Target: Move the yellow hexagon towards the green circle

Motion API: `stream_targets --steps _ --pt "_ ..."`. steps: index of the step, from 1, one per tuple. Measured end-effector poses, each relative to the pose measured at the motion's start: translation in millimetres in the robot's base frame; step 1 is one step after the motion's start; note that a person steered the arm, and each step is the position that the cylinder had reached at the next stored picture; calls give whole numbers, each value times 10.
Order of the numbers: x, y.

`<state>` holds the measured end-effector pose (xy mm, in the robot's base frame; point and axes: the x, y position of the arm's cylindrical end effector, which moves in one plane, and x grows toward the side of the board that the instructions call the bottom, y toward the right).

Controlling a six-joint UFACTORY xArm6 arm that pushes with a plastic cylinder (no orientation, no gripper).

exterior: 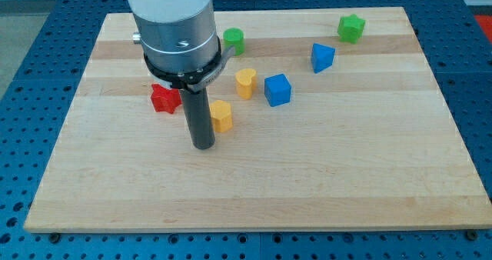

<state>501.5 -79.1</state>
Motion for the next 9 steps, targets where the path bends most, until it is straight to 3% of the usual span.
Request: stream_targets --steps 2,3,4,9 --pt "158 21" --pt "-185 243" --pt "-189 243" --pt "-1173 243"
